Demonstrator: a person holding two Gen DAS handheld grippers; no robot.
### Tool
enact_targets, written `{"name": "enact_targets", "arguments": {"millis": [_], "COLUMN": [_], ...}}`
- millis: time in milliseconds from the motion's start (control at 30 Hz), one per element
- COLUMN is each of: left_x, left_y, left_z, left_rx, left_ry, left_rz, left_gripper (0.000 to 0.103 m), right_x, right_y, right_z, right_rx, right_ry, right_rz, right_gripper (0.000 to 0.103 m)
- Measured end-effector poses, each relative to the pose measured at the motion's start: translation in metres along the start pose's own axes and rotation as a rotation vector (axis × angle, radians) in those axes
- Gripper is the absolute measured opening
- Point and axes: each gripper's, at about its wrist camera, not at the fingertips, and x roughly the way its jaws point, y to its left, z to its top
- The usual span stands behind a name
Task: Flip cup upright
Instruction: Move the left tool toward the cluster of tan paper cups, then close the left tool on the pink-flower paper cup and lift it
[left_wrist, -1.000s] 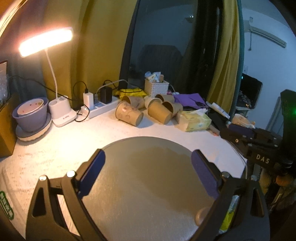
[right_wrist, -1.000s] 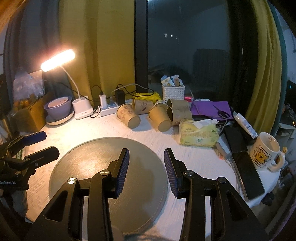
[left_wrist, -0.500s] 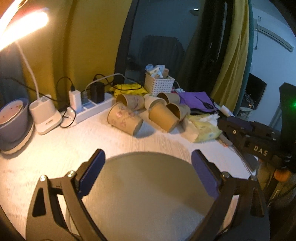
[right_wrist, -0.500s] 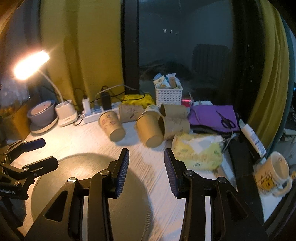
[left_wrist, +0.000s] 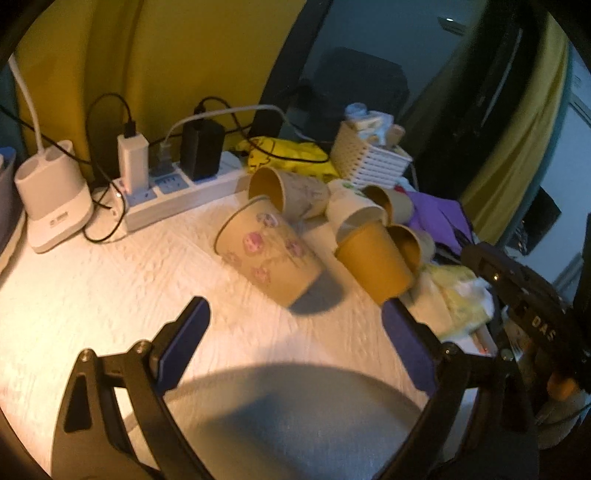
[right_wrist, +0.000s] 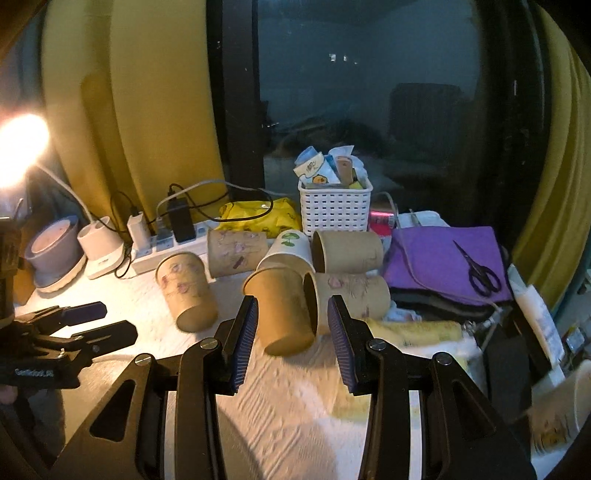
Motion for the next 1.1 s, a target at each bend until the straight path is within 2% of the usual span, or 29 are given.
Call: {"name": "enact_targets", "arguments": {"millis": [233, 533, 567, 600, 800, 1100], "left_x": [0.051, 0.101, 0.105, 0.108, 0.101, 0.046], "left_y": [0.007, 0.015, 0.016, 0.016, 0.017, 0.007], "left_z": [0.023, 0.032, 0.031, 0.030, 0.024, 0.010], "left_rx": [-0.062, -0.115, -0.116, -0.116, -0.104, -0.056], "left_ry": [0.046, 0.137, 0.150, 0.165, 0.155, 0.103], "left_rz": [0.020, 0.018, 0.015, 0.024, -0.008, -0.046], "left_gripper": [0.095, 0.094, 0.091, 0.077, 0.067, 0.066], "right_x": [0.045, 0.067, 0.069, 0.069, 0.065, 0.025], "right_y": [-0.014, -0.028, -0.029, -0.029, -0.026, -0.005], "right_z": [0.014, 0.014, 0.013, 0.013, 0.014, 0.020], "right_rx": [0.017, 0.055, 0.056, 0.057, 0.050, 0.027], "right_ry": [0.023, 0.044, 0.048, 0.050, 0.047, 0.017], "right_rz": [0.017, 0.027, 0.028, 0.027, 0.031, 0.035], "right_gripper": [0.041, 0.041, 0.041, 0.041, 0.041, 0.041]}}
